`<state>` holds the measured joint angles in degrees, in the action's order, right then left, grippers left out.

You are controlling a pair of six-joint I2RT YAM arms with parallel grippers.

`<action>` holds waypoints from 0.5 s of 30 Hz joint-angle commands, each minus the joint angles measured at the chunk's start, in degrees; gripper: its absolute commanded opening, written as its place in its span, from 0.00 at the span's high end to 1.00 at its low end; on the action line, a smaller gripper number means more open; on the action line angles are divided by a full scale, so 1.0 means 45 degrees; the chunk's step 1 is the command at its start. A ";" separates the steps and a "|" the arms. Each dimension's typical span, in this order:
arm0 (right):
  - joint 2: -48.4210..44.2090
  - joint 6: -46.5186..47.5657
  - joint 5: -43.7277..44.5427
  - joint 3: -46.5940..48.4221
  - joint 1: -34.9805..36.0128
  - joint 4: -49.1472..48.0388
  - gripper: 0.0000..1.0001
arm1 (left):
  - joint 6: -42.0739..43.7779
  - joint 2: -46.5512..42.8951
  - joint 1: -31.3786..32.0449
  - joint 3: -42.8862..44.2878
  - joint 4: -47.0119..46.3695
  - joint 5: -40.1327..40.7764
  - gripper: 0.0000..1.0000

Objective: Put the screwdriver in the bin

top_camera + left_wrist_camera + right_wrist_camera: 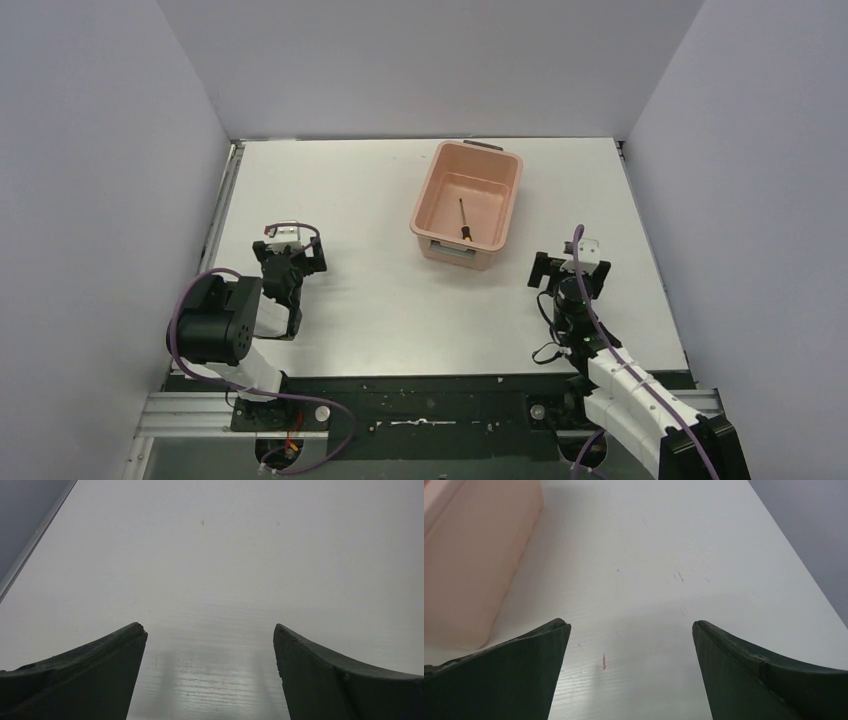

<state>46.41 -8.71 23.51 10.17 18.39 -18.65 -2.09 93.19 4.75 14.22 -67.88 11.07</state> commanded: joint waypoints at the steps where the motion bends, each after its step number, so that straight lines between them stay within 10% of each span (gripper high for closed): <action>1: -0.0685 0.0275 -0.0162 -0.0125 -0.0049 -0.2279 0.00 | 0.0117 -0.0184 -0.0062 0.0064 -0.0329 -0.0114 0.03; 15: -0.0832 0.0155 0.0126 -0.0191 -0.0060 -0.2222 0.00 | 0.0127 -0.0177 -0.0061 0.0107 -0.0297 -0.0138 0.03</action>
<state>43.38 -7.97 23.18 9.47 18.39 -24.05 -2.09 93.19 4.75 14.22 -67.90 11.07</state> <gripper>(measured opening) 0.999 0.974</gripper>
